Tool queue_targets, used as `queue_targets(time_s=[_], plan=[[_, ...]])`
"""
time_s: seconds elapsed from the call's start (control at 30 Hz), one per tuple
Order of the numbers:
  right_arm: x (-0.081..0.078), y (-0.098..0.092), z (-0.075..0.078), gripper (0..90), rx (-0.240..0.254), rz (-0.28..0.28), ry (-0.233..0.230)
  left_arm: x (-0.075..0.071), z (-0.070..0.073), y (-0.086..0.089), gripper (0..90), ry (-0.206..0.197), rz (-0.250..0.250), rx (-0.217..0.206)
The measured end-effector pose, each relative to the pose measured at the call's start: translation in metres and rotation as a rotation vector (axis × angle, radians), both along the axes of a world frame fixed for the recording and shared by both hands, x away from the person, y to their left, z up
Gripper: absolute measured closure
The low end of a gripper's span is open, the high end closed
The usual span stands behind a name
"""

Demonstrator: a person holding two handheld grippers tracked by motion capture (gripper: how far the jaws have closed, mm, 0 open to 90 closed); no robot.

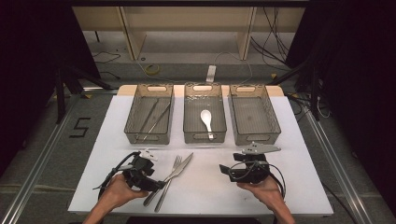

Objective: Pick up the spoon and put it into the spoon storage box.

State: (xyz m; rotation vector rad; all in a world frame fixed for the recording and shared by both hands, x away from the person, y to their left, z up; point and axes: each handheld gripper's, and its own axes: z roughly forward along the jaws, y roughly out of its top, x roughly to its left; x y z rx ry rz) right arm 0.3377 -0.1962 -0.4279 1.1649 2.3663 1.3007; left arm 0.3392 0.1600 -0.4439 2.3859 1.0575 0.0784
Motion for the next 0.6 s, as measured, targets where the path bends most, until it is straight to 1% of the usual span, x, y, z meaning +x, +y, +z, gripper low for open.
queue_targets(time_s=[0.07,0.13,0.27,0.43,0.6], plan=[[-0.002,0.0,0.0,27.6,0.0,0.003,0.003,0.0,-0.001,-0.001,30.3,0.006,-0.002,0.013],[-0.003,0.0,0.0,27.2,0.005,0.002,0.001,-0.001,-0.001,0.0,30.8,0.004,-0.001,0.028],[-0.005,-0.001,0.0,26.2,0.007,-0.001,0.003,-0.002,-0.001,-0.001,32.6,0.006,-0.001,0.034],[-0.008,-0.003,-0.001,25.9,0.005,-0.005,0.002,-0.003,-0.002,-0.002,34.7,0.011,-0.021,0.062],[-0.012,-0.004,-0.001,25.9,0.003,-0.008,0.003,-0.004,-0.004,-0.004,37.5,0.021,-0.036,0.079]])
